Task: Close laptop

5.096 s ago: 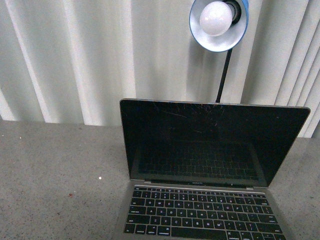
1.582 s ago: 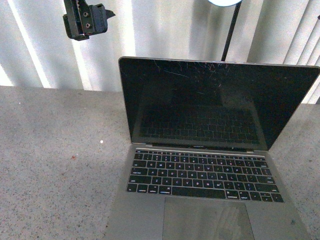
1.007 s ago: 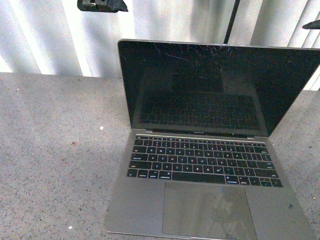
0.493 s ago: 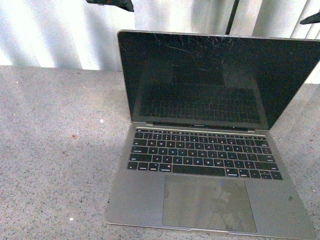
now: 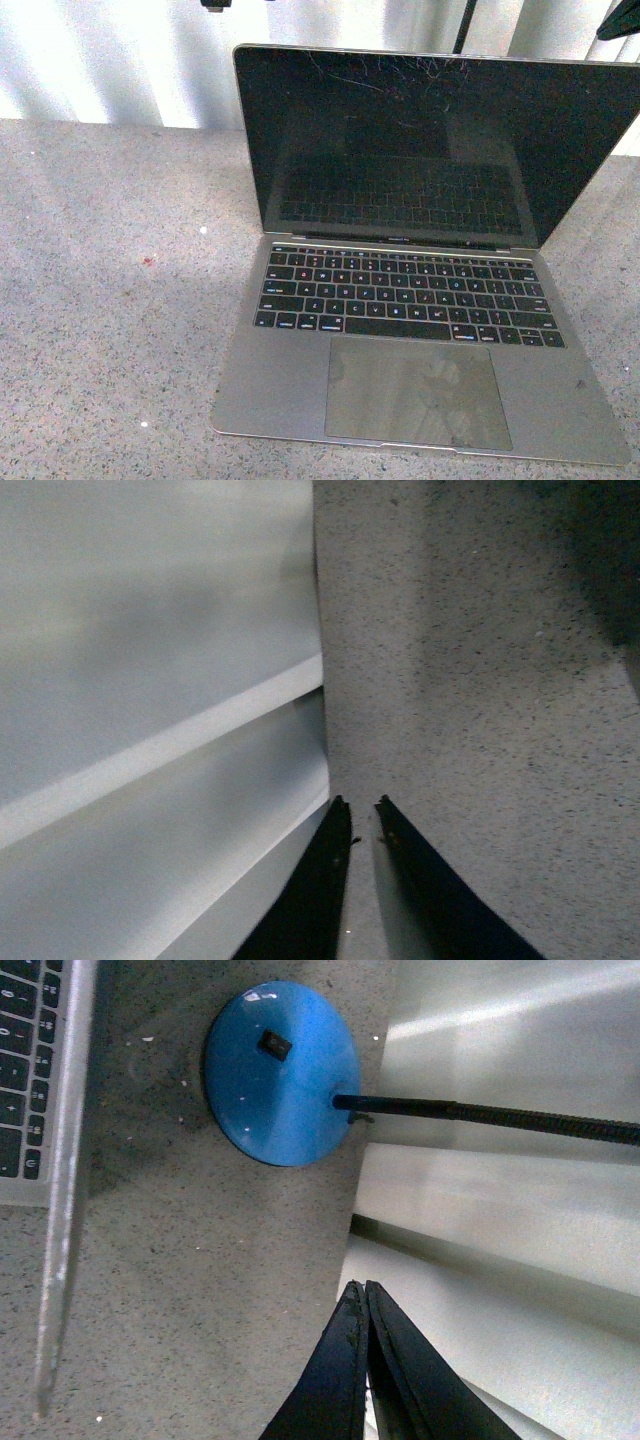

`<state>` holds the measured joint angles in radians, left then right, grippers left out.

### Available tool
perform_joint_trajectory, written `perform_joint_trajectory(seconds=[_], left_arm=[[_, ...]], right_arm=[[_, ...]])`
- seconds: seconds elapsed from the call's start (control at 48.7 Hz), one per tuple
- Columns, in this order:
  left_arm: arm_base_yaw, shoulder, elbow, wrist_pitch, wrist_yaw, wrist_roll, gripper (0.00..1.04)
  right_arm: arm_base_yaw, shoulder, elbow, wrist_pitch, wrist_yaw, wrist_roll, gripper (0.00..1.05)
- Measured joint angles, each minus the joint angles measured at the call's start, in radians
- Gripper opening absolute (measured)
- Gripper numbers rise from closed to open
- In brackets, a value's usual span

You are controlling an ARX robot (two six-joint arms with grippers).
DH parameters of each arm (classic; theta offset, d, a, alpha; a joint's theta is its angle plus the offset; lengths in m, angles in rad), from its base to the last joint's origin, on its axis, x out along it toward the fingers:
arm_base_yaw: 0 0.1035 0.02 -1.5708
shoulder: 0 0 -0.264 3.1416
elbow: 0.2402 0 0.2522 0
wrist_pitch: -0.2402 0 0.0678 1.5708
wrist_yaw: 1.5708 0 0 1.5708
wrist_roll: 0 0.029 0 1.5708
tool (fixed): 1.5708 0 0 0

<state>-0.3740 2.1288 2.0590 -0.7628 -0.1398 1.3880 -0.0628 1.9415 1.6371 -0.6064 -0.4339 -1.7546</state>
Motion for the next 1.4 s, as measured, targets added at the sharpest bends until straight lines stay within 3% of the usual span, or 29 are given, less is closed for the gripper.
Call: perform_joint_trajectory(seconds=[0.021, 1.397], left_arm=[[-0.002, 0.005, 0.011, -0.014, -0.003, -0.014, 0.03], [-0.064, 0.018, -0.04, -0.114, 0.005, -0.1, 0.04]], right_arm=[[0.0, 0.002, 0.006, -0.015, 0.005, 0.0, 0.03], [0.032, 0.051, 0.067, -0.278, 0.027, 0.155, 0.03]])
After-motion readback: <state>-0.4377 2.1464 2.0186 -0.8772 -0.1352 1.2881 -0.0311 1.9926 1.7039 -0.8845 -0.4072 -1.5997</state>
